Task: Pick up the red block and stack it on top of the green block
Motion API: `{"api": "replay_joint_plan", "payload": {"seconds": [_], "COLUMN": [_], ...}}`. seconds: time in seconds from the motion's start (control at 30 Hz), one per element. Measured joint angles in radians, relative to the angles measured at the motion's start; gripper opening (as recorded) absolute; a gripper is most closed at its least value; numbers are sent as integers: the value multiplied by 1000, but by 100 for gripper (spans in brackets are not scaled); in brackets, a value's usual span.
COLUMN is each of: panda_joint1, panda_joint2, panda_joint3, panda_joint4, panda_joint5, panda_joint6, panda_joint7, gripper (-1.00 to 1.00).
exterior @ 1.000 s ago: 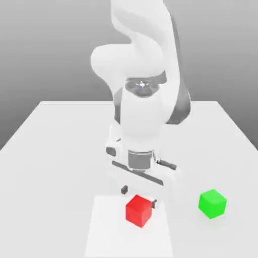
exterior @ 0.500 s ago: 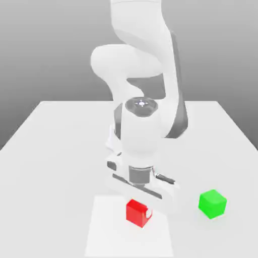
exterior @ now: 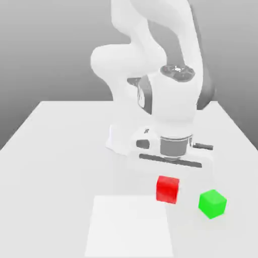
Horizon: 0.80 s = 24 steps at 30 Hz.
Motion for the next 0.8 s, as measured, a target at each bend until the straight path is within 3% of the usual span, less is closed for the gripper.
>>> {"api": "replay_joint_plan", "payload": {"seconds": [0.17, 0.37, 0.4, 0.63, 0.8], "panda_joint1": [150, 184, 188, 189, 191], "panda_joint2": [-23, 150, 173, 172, 15], "panda_joint3": [53, 18, 10, 9, 26], "panda_joint4": [33, 48, 49, 49, 42], "panda_joint5": [-2, -91, -104, -102, -25], "panda_joint6": [-54, 102, 123, 122, -26], "panda_joint7": [-184, -159, -149, -151, -207], "gripper": [-100, -100, 100, 100, 100]}}
